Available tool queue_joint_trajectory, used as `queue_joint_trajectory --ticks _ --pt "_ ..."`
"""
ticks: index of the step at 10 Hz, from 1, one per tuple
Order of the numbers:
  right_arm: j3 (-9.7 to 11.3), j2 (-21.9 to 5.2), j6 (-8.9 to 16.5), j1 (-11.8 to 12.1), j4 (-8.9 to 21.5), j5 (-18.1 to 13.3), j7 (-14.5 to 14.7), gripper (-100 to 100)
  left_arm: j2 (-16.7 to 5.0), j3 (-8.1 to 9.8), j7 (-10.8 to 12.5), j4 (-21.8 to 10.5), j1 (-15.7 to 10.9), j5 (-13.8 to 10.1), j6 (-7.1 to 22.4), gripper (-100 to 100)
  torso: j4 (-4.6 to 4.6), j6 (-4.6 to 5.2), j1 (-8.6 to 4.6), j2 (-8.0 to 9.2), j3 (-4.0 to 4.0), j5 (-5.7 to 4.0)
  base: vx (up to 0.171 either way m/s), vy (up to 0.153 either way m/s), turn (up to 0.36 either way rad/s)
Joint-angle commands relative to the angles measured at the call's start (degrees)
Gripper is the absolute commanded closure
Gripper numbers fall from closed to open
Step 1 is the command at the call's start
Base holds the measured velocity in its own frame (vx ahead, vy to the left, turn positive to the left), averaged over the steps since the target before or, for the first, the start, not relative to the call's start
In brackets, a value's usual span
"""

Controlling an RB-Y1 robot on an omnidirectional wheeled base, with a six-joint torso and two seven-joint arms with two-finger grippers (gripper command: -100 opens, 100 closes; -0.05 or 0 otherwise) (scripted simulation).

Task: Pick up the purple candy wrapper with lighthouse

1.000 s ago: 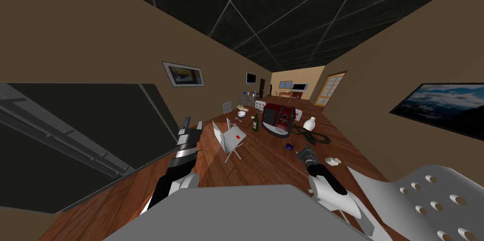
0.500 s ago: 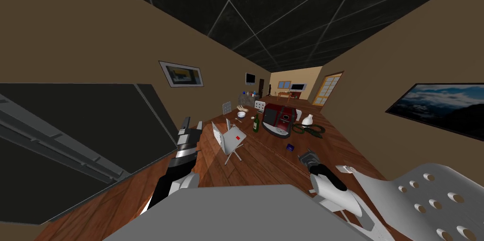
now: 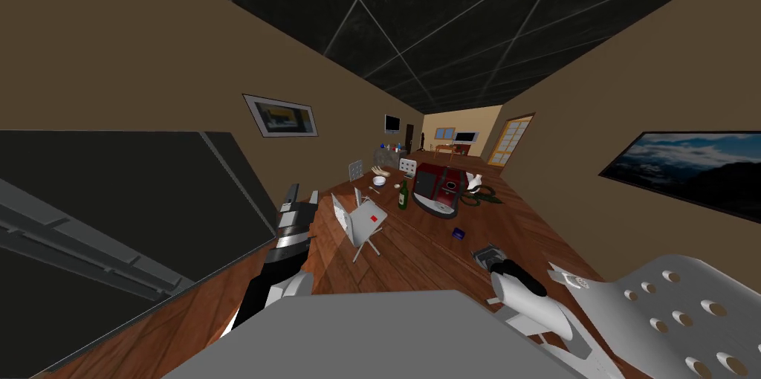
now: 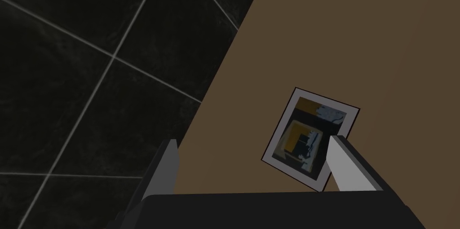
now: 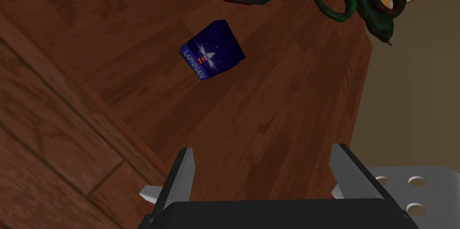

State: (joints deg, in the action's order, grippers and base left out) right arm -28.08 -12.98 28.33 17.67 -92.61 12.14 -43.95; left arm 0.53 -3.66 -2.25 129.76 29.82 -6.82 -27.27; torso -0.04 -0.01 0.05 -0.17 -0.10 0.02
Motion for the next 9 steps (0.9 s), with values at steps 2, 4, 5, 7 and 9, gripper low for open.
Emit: queue_joint_trajectory --ticks 2,4,5,7,9 --pt "-1.1 -0.7 4.4 -1.3 2.3 1.2 -3.1 -100 0.0 0.00 0.0 0.0 0.0 0.0 0.0 0 -0.01 0.01 0.05 -0.06 -0.03 0.01 0.062 0.035 -0.067" --pt "-1.9 -1.3 7.8 -2.7 4.3 2.1 -5.6 -100 0.0 0.00 0.0 0.0 0.0 0.0 0.0 0 -0.02 0.01 0.02 -0.12 -0.07 0.01 0.071 0.028 -0.065" --pt "-2.6 -2.0 9.6 -4.2 6.3 3.0 -8.0 -100 0.0 0.00 0.0 0.0 0.0 0.0 0.0 0 -0.02 0.00 0.02 -0.09 -0.05 0.01 0.076 0.032 -0.098" --pt "-3.2 -2.7 12.7 -5.7 8.2 3.8 -10.4 -100 0.0 0.00 0.0 0.0 0.0 0.0 0.0 0 -0.02 -0.01 0.01 -0.07 -0.04 0.00 0.064 0.027 -0.073" --pt "-3.6 -3.4 15.7 -7.4 10.0 4.5 -12.6 -100 0.0 0.00 0.0 0.0 0.0 0.0 0.0 0 -0.02 -0.01 0.01 -0.08 -0.05 0.01 0.072 0.025 -0.065"
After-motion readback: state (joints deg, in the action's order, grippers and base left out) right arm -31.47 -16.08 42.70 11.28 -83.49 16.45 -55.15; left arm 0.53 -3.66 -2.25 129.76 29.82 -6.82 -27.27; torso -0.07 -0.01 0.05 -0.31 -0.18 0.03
